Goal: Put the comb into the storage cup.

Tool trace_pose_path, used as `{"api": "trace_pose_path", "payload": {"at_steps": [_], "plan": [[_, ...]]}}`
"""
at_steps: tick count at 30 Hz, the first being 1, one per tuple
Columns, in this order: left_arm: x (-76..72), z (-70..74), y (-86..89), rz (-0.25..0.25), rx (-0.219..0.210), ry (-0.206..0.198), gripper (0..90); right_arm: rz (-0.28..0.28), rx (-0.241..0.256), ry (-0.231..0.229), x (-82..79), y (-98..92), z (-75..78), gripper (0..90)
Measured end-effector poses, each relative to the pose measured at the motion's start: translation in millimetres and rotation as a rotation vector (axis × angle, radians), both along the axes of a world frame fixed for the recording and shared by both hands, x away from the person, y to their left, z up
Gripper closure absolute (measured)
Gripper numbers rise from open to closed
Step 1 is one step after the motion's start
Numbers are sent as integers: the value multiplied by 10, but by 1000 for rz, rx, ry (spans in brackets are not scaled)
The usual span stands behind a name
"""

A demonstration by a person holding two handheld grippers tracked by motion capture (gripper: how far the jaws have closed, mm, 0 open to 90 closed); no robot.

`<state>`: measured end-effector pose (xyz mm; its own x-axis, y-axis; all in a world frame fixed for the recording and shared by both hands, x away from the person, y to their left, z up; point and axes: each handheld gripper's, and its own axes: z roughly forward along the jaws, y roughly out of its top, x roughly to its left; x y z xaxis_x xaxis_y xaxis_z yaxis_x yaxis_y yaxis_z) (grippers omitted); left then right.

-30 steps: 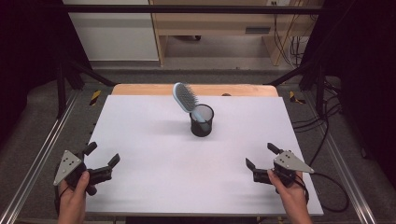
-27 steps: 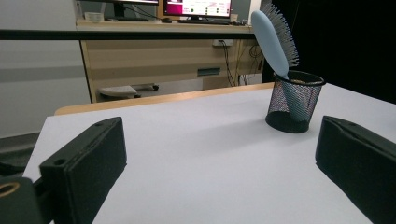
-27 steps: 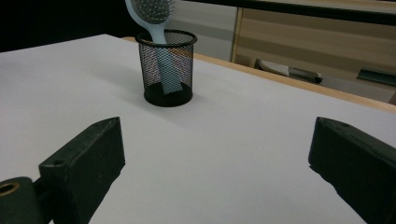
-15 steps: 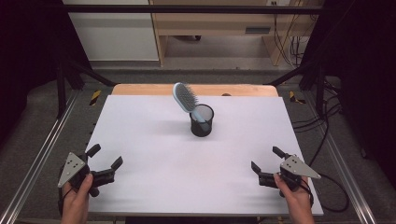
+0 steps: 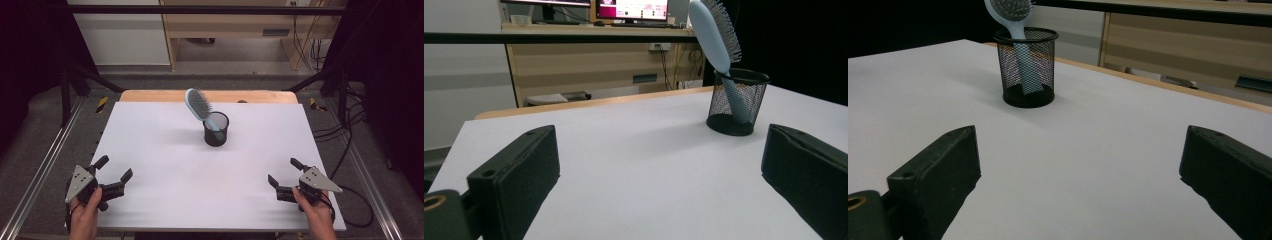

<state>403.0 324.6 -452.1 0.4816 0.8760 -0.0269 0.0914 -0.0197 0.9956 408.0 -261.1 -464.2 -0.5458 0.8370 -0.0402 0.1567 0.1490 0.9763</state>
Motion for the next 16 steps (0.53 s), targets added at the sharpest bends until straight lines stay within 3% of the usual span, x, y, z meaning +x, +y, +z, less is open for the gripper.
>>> {"api": "trace_pose_path", "payload": {"at_steps": [4,12,16], "plan": [[-31,-5,-50,2,21,-16,21,7,30,-1,10,21,-3,32],[-78,43,-202,-40,-30,-27,21,13,42,0,39,75,-12,31],[-76,47,-234,-42,-21,-32,21,6,39,3,37,95,-4,31]]}}
